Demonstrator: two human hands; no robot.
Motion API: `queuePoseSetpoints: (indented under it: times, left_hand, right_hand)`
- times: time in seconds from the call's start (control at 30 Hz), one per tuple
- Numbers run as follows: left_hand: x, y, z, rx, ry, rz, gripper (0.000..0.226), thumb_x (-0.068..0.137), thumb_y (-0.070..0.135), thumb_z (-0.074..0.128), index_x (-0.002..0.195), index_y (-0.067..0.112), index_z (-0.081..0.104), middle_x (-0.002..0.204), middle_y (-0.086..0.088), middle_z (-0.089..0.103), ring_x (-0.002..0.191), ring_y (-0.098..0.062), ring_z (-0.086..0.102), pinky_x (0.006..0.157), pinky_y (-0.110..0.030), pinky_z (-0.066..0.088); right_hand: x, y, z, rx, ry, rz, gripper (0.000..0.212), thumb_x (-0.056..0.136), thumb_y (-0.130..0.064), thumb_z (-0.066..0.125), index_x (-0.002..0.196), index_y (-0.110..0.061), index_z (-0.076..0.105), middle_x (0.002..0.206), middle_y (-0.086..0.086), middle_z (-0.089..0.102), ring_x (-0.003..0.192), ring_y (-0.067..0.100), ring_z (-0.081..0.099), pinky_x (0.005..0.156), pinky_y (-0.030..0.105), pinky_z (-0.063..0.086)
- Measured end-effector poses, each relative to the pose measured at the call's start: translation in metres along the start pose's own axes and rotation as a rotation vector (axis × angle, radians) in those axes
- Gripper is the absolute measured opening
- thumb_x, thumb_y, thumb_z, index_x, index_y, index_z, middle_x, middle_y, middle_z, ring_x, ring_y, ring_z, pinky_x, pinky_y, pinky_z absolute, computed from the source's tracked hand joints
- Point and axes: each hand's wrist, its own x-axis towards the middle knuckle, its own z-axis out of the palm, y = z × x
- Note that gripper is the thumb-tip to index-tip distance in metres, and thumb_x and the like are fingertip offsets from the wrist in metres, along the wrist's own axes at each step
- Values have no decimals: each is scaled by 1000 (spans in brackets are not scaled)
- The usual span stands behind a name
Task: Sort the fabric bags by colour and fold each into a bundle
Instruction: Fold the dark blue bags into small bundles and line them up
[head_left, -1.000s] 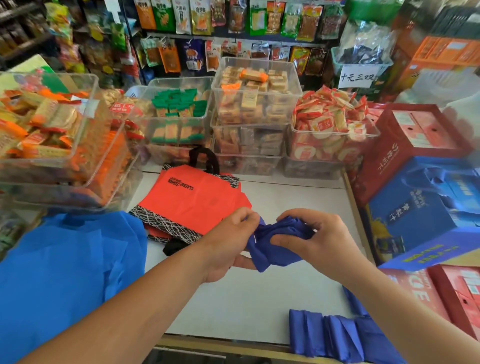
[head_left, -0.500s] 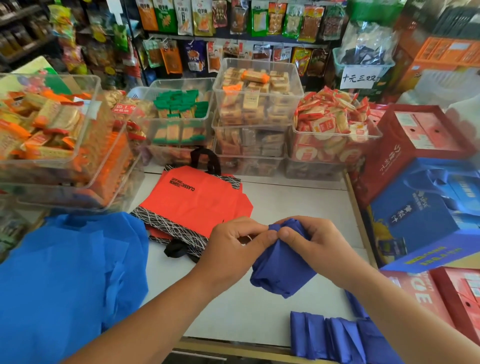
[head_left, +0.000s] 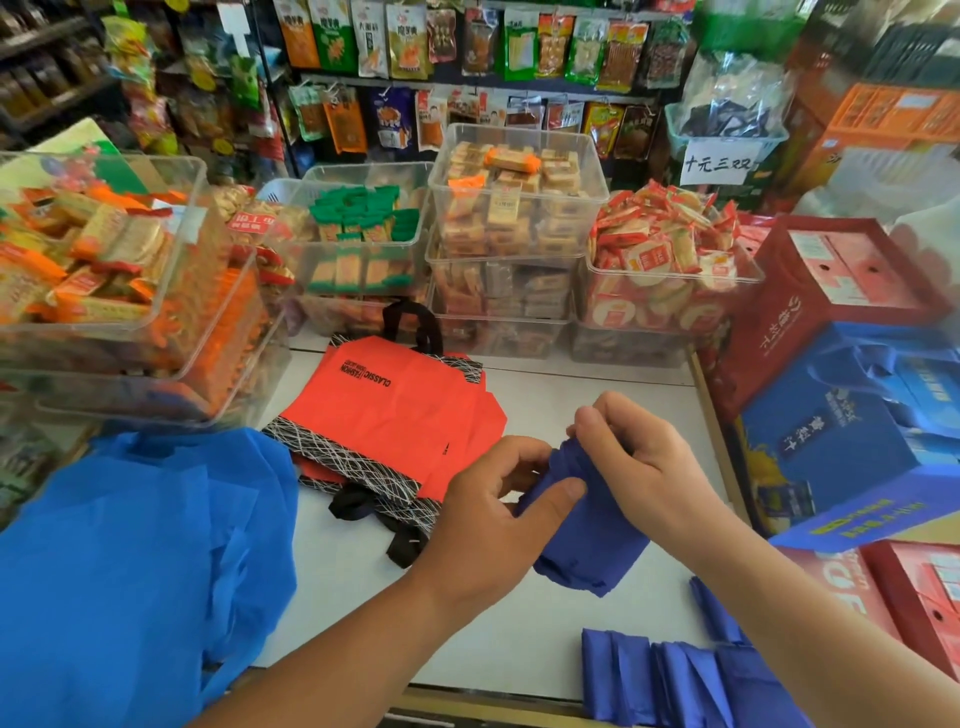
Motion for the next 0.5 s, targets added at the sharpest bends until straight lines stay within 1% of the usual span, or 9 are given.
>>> queuePoseSetpoints:
  times: [0.07, 0.13, 0.17, 0.23, 0.27, 0.3, 0.37, 0.43, 0.5]
  left_hand:
    - [3, 3, 1, -32, 27, -2, 18, 94, 15, 75, 111, 20, 72, 104, 4, 76, 101, -16, 70, 85, -37, 61]
    - [4, 5, 0, -100, 42, -42, 20, 93, 11, 75, 112, 17, 76, 105, 1, 78, 103, -19, 73, 91, -42, 61]
    - [2, 4, -1, -131, 53, -68, 19, 93, 10, 75, 110, 17, 77, 105, -1, 79, 104, -22, 73, 93, -45, 60]
    - [-1, 3, -5, -126, 99, -87, 16, 93, 8, 75, 105, 18, 78, 102, -2, 79, 102, -24, 74, 93, -50, 59]
    - [-2, 0, -8, -99, 130, -76, 16, 92, 9, 75, 103, 20, 77, 100, -1, 79, 101, -23, 74, 92, -49, 59]
    - [-4, -4, -10, -73, 163, -60, 15, 92, 9, 75, 101, 21, 77, 98, 0, 79, 98, -22, 73, 90, -46, 60]
    - [-9, -9, -10, -75, 213, -40, 16, 88, 8, 78, 99, 20, 77, 95, 1, 78, 95, -22, 73, 84, -39, 61]
    - [-13, -11, -5, -155, 222, -71, 19, 87, 7, 79, 102, 19, 79, 97, -1, 79, 97, -25, 74, 83, -36, 61]
    - [-18, -12, 1, -187, 184, -65, 26, 93, 8, 74, 113, 22, 79, 107, 1, 79, 105, -25, 73, 89, -38, 61]
  right_hand:
    - [0, -3, -1, 24, 23, -3, 37, 105, -30, 55, 79, -3, 52, 76, 23, 54, 73, 33, 50, 63, 36, 37]
    - [-1, -6, 0, 83, 8, 40, 35, 105, -30, 57, 81, -5, 57, 81, 21, 60, 75, 30, 54, 68, 35, 41]
    - [-2, -5, 0, 134, -5, 95, 30, 104, -31, 59, 84, -9, 63, 85, 18, 66, 79, 28, 60, 72, 36, 45]
    - [-6, -2, -2, 293, -11, 206, 11, 98, -30, 69, 96, -21, 74, 93, 10, 75, 92, 26, 71, 81, 42, 55]
    - [-10, -1, -3, 369, -25, 236, 10, 94, -28, 73, 103, -25, 76, 96, 11, 77, 95, 28, 73, 82, 44, 58]
    - [-13, 1, -4, 407, -53, 247, 16, 91, -24, 76, 107, -24, 76, 97, 12, 77, 96, 30, 74, 81, 41, 60]
    - [-20, 5, 1, 425, -83, 249, 20, 90, -15, 76, 109, -17, 77, 98, 9, 79, 99, 27, 75, 80, 32, 60]
    - [-24, 10, 9, 451, -16, 263, 18, 90, -8, 75, 106, -17, 79, 98, 8, 80, 99, 27, 75, 82, 35, 61]
    - [-26, 10, 13, 472, 55, 274, 22, 90, -5, 75, 102, -22, 81, 97, 9, 79, 96, 27, 75, 83, 39, 61]
